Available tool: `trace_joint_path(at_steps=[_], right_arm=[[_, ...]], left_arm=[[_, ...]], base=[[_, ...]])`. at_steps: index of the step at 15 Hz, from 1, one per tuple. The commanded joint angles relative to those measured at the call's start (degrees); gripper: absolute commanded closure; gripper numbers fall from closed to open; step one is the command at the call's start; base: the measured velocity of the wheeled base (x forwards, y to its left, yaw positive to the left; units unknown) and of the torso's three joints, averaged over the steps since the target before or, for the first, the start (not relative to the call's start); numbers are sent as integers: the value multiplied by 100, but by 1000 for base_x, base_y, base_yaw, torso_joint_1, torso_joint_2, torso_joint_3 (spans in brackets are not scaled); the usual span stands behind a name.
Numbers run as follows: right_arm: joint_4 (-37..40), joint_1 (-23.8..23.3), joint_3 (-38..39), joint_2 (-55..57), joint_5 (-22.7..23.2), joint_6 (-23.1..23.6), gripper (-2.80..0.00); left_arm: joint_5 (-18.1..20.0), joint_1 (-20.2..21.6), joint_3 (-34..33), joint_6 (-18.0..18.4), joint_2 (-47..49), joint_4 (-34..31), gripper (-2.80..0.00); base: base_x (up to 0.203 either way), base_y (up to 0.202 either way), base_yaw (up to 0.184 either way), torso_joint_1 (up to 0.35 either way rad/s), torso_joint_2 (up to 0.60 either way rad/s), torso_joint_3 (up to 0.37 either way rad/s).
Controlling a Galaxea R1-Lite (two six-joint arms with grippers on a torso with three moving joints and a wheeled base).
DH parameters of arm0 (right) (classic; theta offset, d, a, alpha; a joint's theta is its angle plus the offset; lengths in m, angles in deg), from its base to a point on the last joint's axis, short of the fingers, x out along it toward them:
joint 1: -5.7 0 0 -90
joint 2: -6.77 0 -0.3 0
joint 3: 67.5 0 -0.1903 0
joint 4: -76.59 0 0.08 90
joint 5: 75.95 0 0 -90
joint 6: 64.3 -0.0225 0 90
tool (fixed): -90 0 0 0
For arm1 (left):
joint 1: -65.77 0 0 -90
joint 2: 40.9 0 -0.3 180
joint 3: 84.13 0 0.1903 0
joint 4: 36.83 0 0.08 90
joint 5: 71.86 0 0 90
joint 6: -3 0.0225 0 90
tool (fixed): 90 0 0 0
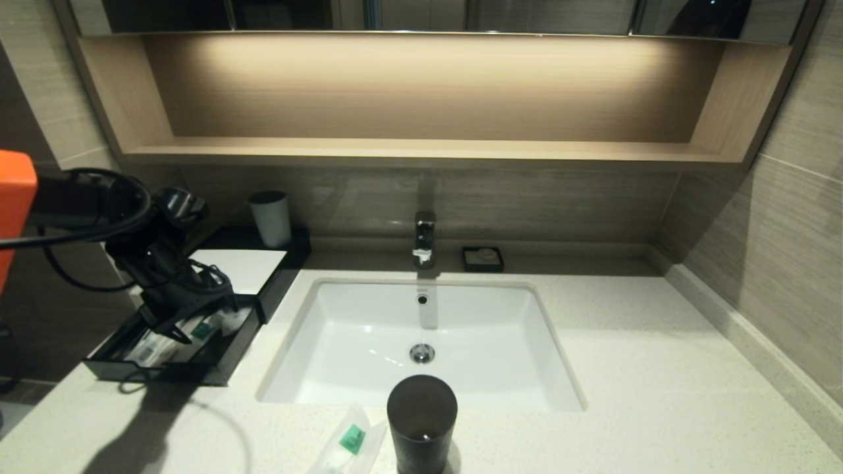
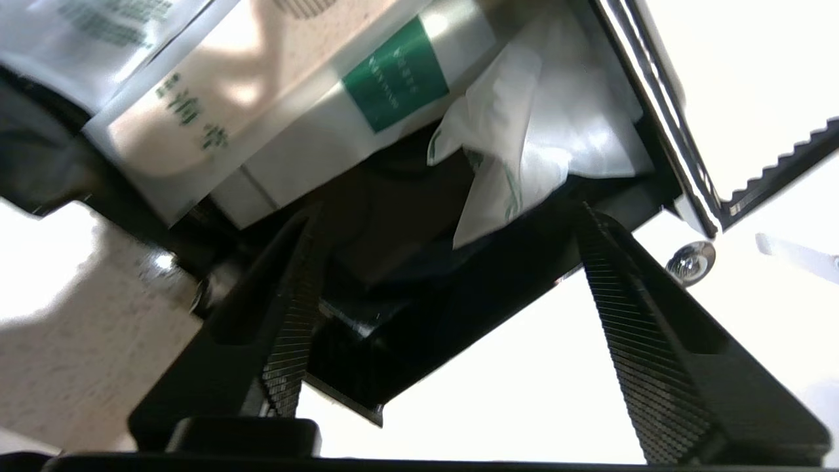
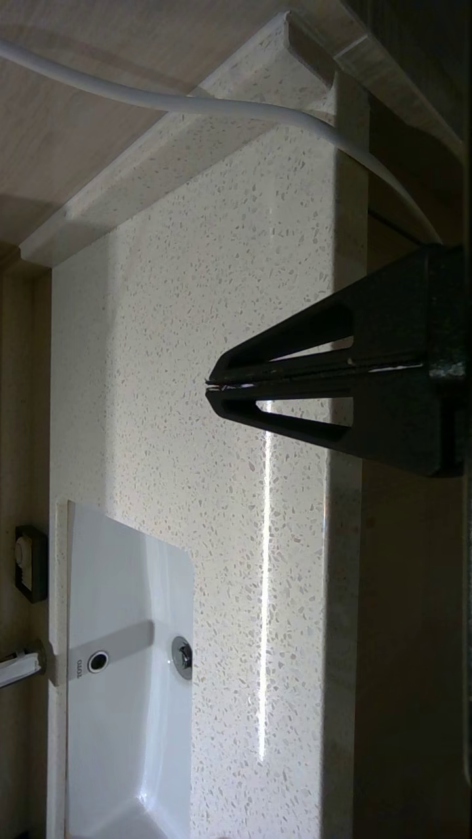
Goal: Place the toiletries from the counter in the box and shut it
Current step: Place the bathroom toiletry into the drawer, then pick up the bathroom toiletry
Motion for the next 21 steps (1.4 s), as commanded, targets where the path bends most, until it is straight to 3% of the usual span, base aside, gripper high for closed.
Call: trace_joint_path(at_steps=[1, 7, 16, 17, 18, 21], right_arm=[[1, 1, 9, 0, 1, 4, 0], [1, 1, 9, 0, 1, 4, 0], [1, 1, 9, 0, 1, 4, 0], [1, 1, 9, 0, 1, 4, 0], [1, 1, 9, 0, 1, 4, 0], [1, 1, 9, 0, 1, 4, 0]], left_arm=[[2, 3, 4, 21, -215, -98, -280], [2, -24, -4, 116, -632, -355, -280], [19, -591, -119, 841, -2243, -909, -280], [20, -722, -126, 889, -2355, -945, -64], [20, -864, -133, 953, -2426, -1014, 0], [47, -1265, -400, 1381, -2572, -1127, 0]], base=[[0, 0, 0, 0, 0, 0], [0, 0, 0, 0, 0, 0], [0, 0, 0, 0, 0, 0], [0, 0, 0, 0, 0, 0], [0, 0, 0, 0, 0, 0], [0, 0, 0, 0, 0, 0]])
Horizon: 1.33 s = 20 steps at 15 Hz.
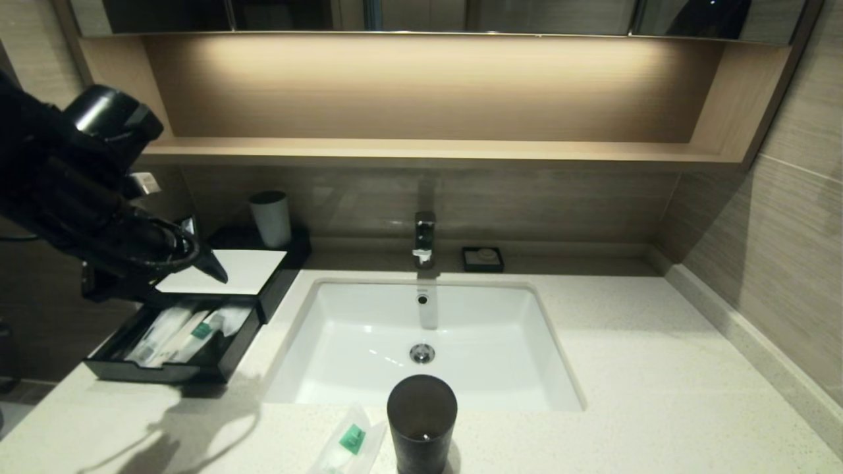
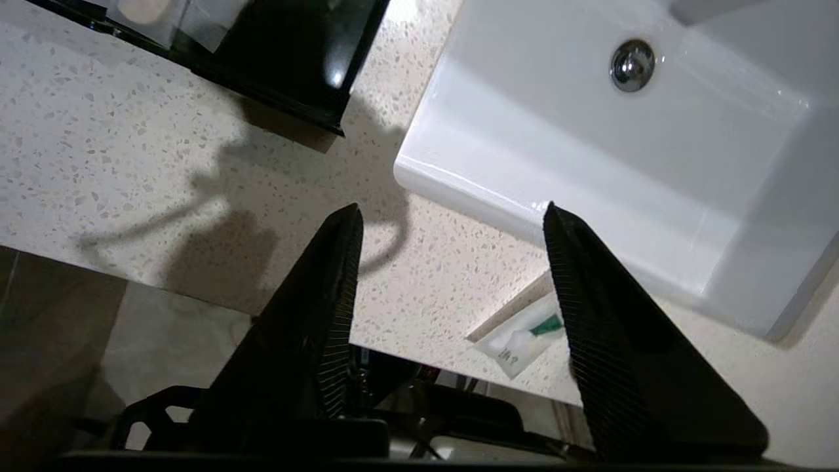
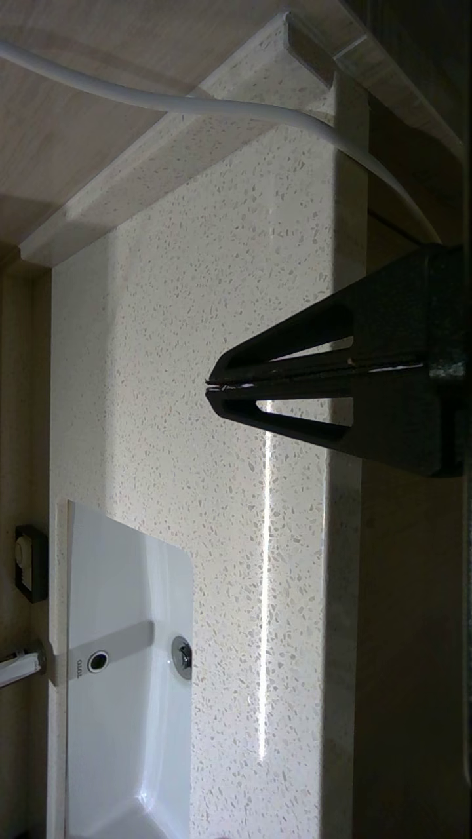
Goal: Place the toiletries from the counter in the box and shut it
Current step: Pick up the bathroom toiletry
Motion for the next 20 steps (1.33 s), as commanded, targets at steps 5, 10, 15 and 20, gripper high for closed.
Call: trace_joint_path(at_steps=[5, 10, 15, 20], right_arm=[[-1, 1, 8, 0, -1, 1, 0], [-1, 1, 9, 0, -1, 1, 0], [-1, 1, 9, 0, -1, 1, 0], [-1, 1, 9, 0, -1, 1, 0]], left_arm=[[51, -912, -1091, 533, -266, 22, 0], [796, -1020, -1698, 1979, -596, 27, 0], [1469, -1598, -1978, 2624, -611, -8, 0], [1420, -2290, -1951, 2199, -31, 36, 0]], base=[[0, 0, 0, 0, 0, 0], [0, 0, 0, 0, 0, 0], [0, 0, 0, 0, 0, 0], [0, 0, 0, 0, 0, 0]])
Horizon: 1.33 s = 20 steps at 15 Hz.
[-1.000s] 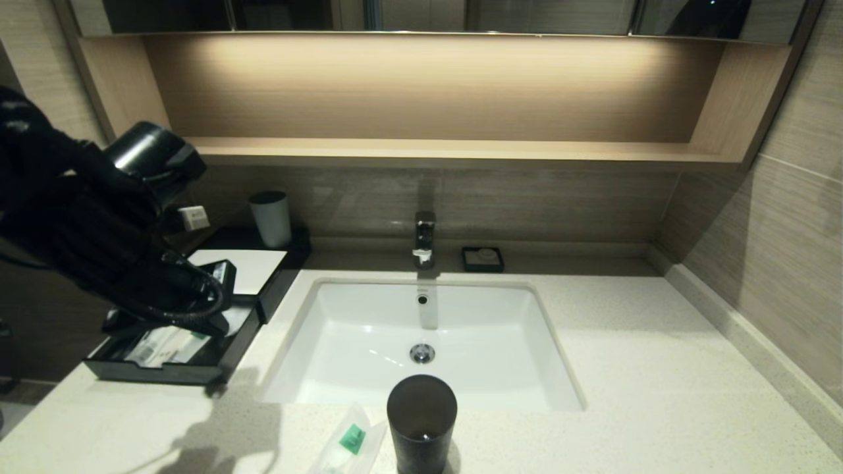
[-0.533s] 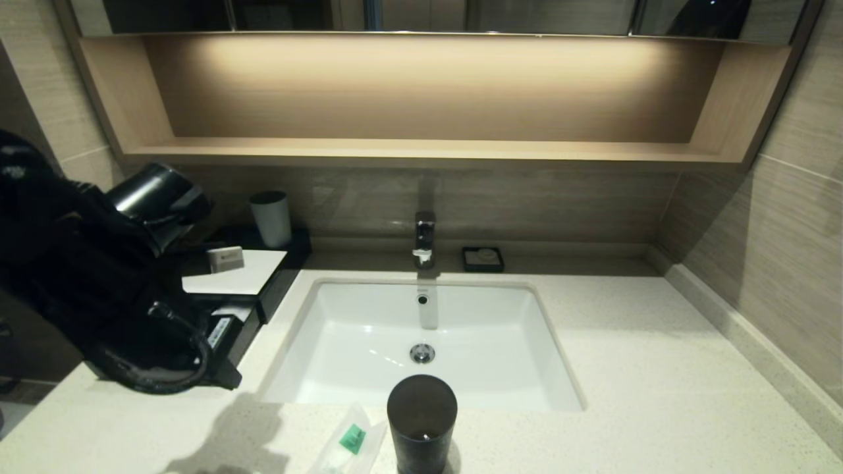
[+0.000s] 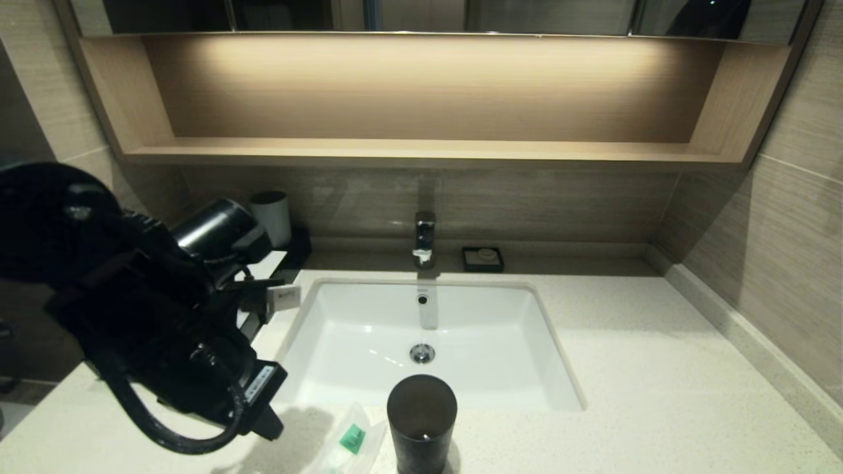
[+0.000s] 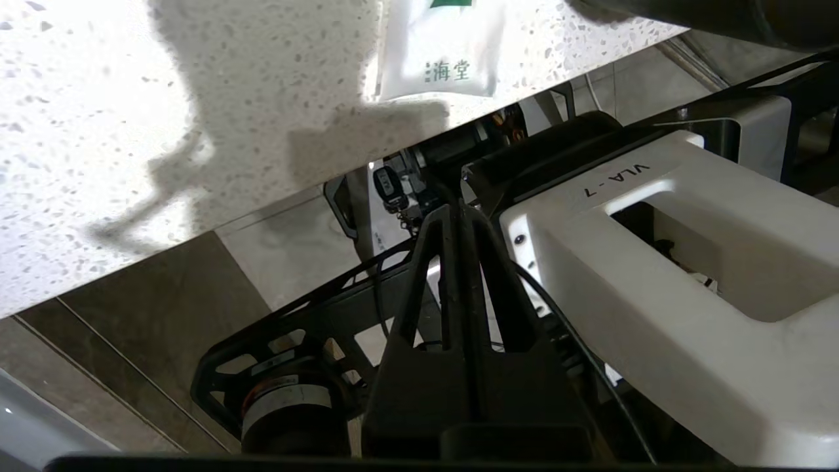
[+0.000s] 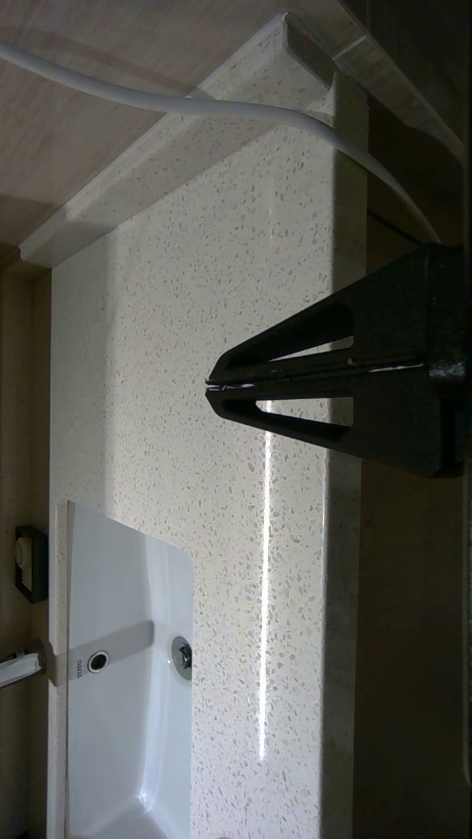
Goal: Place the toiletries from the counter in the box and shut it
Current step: Pick up the bathroom toiletry
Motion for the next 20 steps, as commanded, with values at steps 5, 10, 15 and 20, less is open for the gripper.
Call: trace_joint_path(at_steps=[5, 10, 15, 20], right_arm=[[-1, 1, 9, 0, 1, 2, 0], [-1, 1, 9, 0, 1, 2, 0], [-1, 1, 9, 0, 1, 2, 0], [-1, 1, 5, 0, 1, 2, 0]], left_arm=[[-9, -459, 239, -627, 605, 57, 0], [-44, -513, 248, -998, 880, 260, 0], [-58, -505, 427, -1595, 1203, 355, 0], [-108, -507, 775, -2470, 1526, 359, 0]], base=[[0, 0, 0, 0, 0, 0], [0, 0, 0, 0, 0, 0], [0, 0, 0, 0, 0, 0], [0, 0, 0, 0, 0, 0]])
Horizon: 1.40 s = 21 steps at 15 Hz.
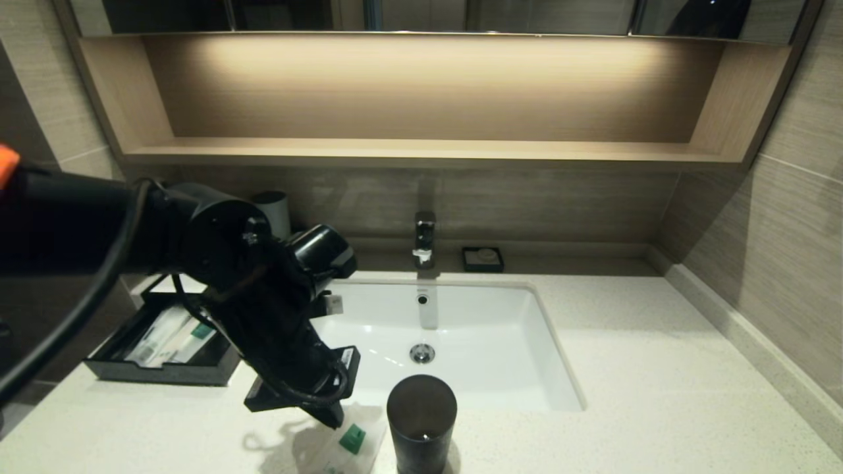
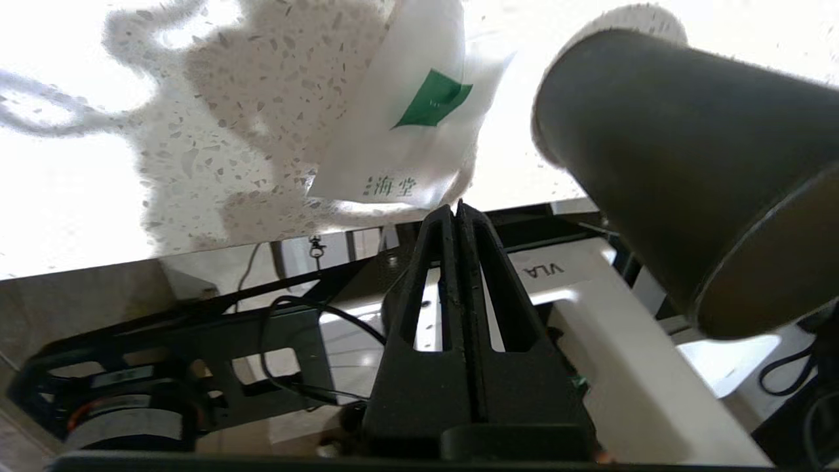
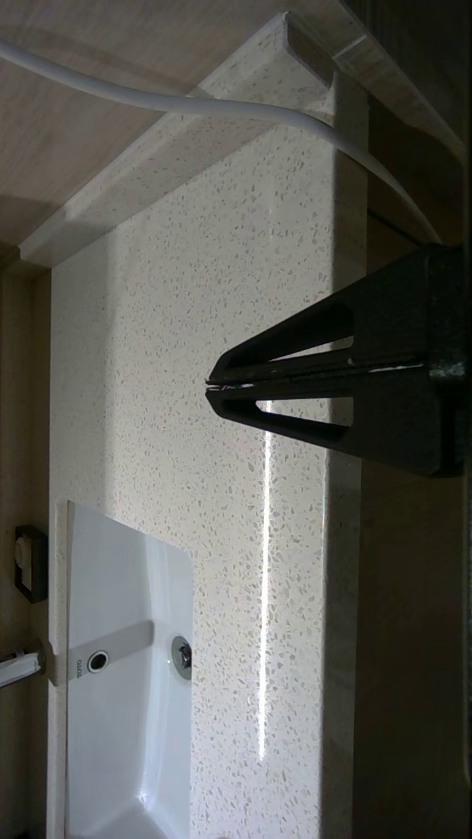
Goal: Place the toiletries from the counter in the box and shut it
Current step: Pick up the bathroom toiletry
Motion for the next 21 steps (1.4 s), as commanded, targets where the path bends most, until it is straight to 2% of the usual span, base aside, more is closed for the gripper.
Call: trace_joint_path(at_steps=[1, 5, 12, 15, 21], right_arm=[[0, 1, 9, 0, -3, 1, 0], [0, 1, 9, 0, -3, 1, 0], [0, 1, 9, 0, -3, 1, 0], [0, 1, 9, 0, -3, 1, 0], [0, 1, 0, 0, -3, 1, 0]], left_arm=[[21, 2, 106, -361, 233, -4, 0], [18, 12, 148, -1118, 440, 296, 0], [0, 126, 159, -1448, 485, 270, 0], [9, 117, 374, -1850, 609, 226, 0], [39, 117, 588, -2345, 815, 226, 0]], base=[[0, 0, 0, 0, 0, 0], [0, 0, 0, 0, 0, 0], [0, 0, 0, 0, 0, 0], [0, 0, 0, 0, 0, 0], [0, 0, 0, 0, 0, 0]])
